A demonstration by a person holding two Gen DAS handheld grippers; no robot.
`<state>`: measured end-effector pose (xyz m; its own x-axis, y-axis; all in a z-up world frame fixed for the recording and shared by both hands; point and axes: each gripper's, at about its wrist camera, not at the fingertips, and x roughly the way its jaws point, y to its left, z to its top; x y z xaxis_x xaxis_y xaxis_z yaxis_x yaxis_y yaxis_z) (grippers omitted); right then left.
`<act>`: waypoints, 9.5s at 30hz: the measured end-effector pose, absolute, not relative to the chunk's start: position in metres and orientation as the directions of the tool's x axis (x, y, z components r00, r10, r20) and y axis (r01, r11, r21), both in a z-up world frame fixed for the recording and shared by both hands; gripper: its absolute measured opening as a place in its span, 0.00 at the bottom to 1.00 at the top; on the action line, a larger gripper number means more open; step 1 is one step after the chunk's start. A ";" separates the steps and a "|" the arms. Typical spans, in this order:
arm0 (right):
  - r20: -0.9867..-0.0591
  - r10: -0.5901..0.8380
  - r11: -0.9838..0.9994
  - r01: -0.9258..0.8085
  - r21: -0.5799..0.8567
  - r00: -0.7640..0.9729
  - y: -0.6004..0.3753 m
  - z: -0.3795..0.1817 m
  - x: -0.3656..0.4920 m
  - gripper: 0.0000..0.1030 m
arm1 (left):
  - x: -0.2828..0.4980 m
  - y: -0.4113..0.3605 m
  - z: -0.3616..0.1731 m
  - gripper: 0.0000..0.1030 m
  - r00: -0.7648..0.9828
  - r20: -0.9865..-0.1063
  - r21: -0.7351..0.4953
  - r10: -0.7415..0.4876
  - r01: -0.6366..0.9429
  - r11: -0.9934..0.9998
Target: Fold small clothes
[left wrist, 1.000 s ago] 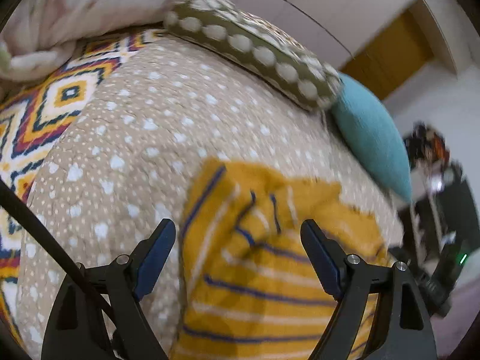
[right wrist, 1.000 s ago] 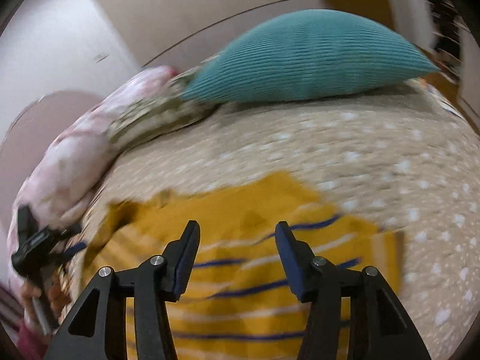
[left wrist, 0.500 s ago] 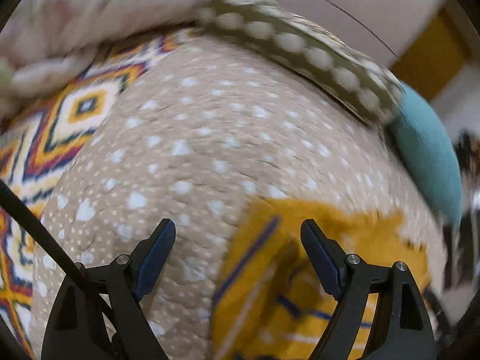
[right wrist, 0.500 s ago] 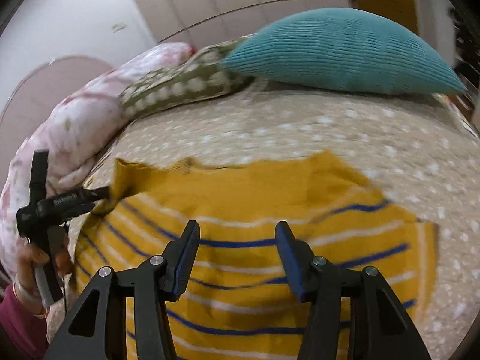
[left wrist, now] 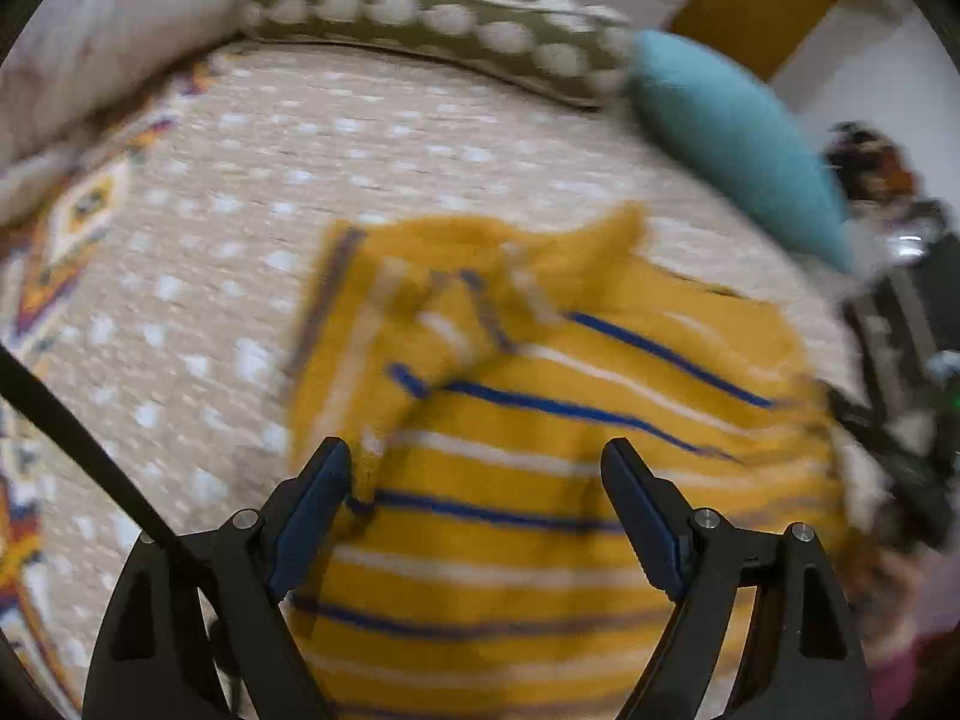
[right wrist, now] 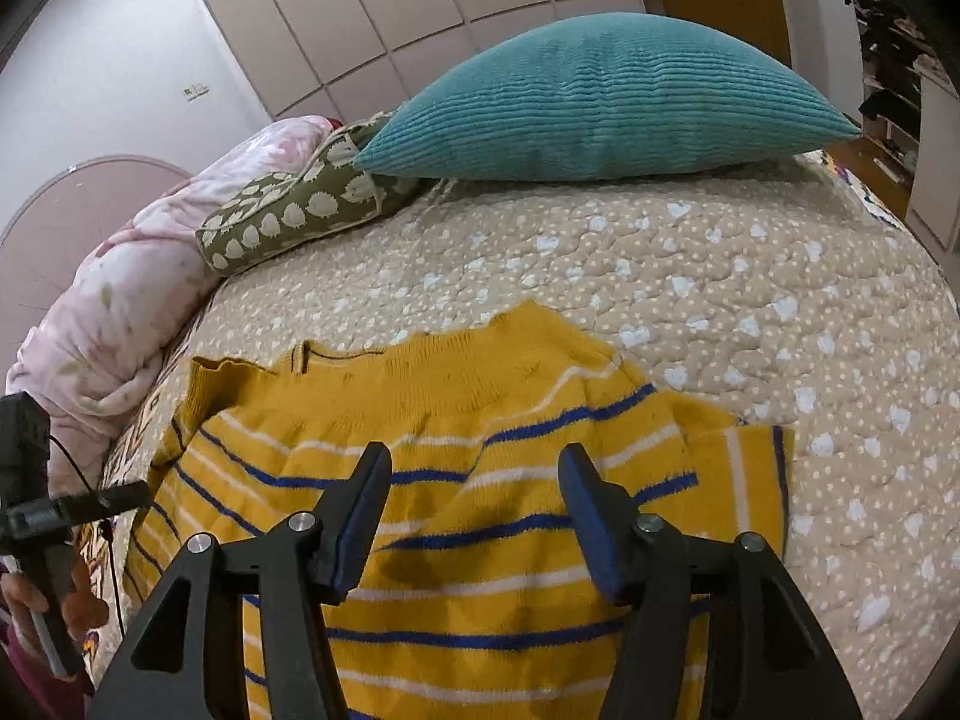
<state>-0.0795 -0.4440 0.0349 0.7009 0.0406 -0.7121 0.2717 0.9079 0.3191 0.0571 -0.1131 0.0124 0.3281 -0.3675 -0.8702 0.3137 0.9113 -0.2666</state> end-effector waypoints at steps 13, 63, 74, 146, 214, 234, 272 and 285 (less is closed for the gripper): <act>-0.751 -0.045 0.891 0.366 0.268 0.659 -0.470 0.010 -0.043 0.61 | 0.119 -0.088 -0.004 0.82 0.391 -0.878 -0.251 -0.277 0.116 0.961; -0.751 0.031 0.929 0.257 0.264 0.660 -0.409 0.045 -0.104 0.70 | 0.027 -0.094 0.052 0.82 0.562 -0.800 -0.092 -0.210 0.231 0.969; -0.764 0.044 0.941 0.229 0.248 0.644 -0.383 0.040 -0.120 0.70 | 0.000 -0.106 0.049 0.82 0.560 -0.799 -0.076 -0.217 0.264 0.962; -0.796 -0.029 0.964 0.227 0.137 0.605 -0.325 0.031 -0.081 0.77 | -0.014 -0.075 0.016 0.82 0.556 -0.805 -0.114 -0.208 0.199 0.973; -0.288 0.560 0.329 0.110 0.938 0.777 -0.466 -0.006 -0.052 0.90 | -0.031 -0.258 0.066 0.00 0.054 -0.789 -0.474 -0.613 0.582 0.661; -0.516 0.625 0.646 -0.017 0.763 0.586 -0.354 0.027 -0.009 0.90 | -0.038 -0.131 0.061 0.69 0.255 -0.795 -0.388 -0.551 0.484 0.784; -0.755 0.079 0.901 0.277 0.334 0.651 -0.469 0.059 -0.139 0.76 | -0.062 -0.245 0.013 0.79 0.218 -0.850 -0.288 -0.480 0.570 0.769; -0.791 -0.054 0.944 0.289 0.157 0.609 -0.451 0.033 -0.163 0.15 | -0.089 -0.254 0.019 0.83 0.290 -0.849 -0.226 -0.441 0.556 0.800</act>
